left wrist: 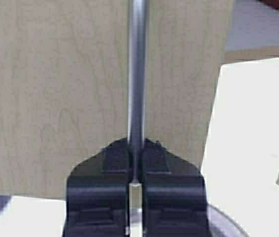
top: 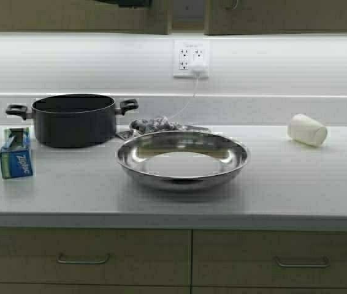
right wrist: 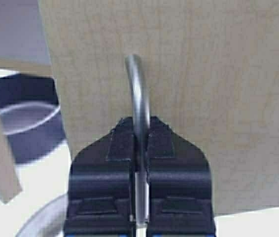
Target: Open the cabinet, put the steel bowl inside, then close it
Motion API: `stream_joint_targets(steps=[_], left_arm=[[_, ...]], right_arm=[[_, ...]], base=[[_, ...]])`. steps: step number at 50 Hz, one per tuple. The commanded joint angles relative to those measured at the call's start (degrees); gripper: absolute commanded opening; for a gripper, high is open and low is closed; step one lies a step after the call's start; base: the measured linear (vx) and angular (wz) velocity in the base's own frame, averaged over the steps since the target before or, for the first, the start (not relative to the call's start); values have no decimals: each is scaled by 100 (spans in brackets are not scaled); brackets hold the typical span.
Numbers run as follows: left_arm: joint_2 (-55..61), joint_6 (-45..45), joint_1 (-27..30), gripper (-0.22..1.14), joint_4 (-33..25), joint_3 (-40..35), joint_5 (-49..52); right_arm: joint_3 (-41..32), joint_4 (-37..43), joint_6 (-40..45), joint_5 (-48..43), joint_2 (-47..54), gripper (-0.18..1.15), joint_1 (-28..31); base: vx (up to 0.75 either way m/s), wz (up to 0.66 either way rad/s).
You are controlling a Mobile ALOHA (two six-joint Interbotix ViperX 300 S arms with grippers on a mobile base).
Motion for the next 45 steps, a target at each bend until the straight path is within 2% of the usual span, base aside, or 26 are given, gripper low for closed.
stream_joint_targets(steps=[1,17,23,27,29,31,32,36,39,40,42,45], left_arm=[[-413,-44,132,3,26,35,-35],[-747,-26,536,3,26,554,-35],[-923,18,756,3,26,765,-272],[-993,158,765,6,149,888,-580],[-1011,246,765,11,387,932,-712],[-1020,281,765,21,721,967,-773],[-1028,290,765,27,888,976,-765],[-1134,114,765,68,1371,1037,-519],[-1318,-88,765,102,1371,1134,-202],[-1389,-167,765,109,1362,1169,-114],[-1529,-299,765,113,1362,1283,35],[-1758,-387,765,100,1345,1468,105]], right_arm=[[35,-97,-193,176,-246,7,-44],[325,-281,-281,800,-554,7,-809],[501,-475,-255,879,-721,7,-993],[650,-483,-185,896,-949,11,-1063],[738,-483,-105,923,-1072,18,-1107],[870,-483,9,993,-1213,34,-1134],[888,-483,35,1011,-1248,38,-1134],[1063,-483,211,1301,-1626,82,-1292],[1230,-492,299,1503,-1898,107,-1424],[1292,-492,308,1556,-2013,110,-1468],[1406,-501,316,1644,-2197,110,-1573],[1529,-510,308,1881,-2452,102,-1723]], base=[[-11,-3],[-16,-3],[-15,3],[-11,4],[-10,6],[-9,5],[-8,4],[-8,3],[-9,2],[-9,1],[-8,-1],[-6,-2]])
